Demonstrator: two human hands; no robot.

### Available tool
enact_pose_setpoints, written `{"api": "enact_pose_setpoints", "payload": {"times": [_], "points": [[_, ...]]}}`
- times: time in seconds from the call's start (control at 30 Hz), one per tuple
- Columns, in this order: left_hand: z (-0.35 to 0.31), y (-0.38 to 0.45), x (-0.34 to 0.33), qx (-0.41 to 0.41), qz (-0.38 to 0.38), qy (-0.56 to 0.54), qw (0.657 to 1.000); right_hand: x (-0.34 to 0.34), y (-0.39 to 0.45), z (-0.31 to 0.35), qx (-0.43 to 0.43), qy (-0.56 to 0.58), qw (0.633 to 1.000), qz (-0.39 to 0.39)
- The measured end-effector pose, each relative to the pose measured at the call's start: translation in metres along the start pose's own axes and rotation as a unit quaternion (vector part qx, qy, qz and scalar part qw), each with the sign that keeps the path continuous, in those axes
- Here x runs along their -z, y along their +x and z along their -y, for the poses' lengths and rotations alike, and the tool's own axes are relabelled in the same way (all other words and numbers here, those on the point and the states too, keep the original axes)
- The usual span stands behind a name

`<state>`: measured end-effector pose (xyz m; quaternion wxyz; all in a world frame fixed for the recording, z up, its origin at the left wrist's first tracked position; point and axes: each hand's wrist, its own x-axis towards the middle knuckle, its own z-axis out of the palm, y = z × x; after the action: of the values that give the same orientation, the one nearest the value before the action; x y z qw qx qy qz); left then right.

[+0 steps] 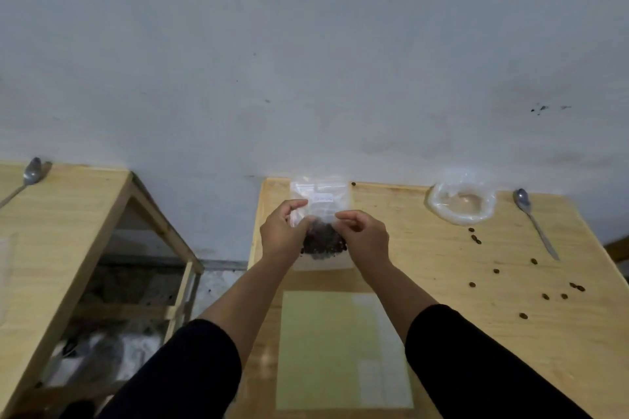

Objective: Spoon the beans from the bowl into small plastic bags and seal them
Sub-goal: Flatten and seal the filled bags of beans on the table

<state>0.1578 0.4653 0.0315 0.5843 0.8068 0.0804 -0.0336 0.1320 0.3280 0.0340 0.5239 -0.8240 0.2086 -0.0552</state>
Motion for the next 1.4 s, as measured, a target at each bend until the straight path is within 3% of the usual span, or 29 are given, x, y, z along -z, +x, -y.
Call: {"api": "enact_pose_setpoints", "payload": {"times": [0.4,0.7,1.0,1.4], "points": [[0.028,0.040,-0.034,-0.037,0.010,0.139,0.990,-0.023,0.049,-0.027,-0.044,-0.037,0.998,0.007],[0.040,0.046,-0.035,-0.032,0.060,0.246,0.967,-0.023,0.050,-0.030,0.057,-0.184,0.981,0.031],[0.024,0.025,-0.031,-0.102,0.102,0.309,0.940,-0.008,0.025,-0.026,0.181,-0.340,0.910,0.151],[0.001,-0.016,-0.046,-0.161,0.118,0.296,0.934,0.042,-0.017,-0.032,0.182,-0.312,0.930,0.069]]}}
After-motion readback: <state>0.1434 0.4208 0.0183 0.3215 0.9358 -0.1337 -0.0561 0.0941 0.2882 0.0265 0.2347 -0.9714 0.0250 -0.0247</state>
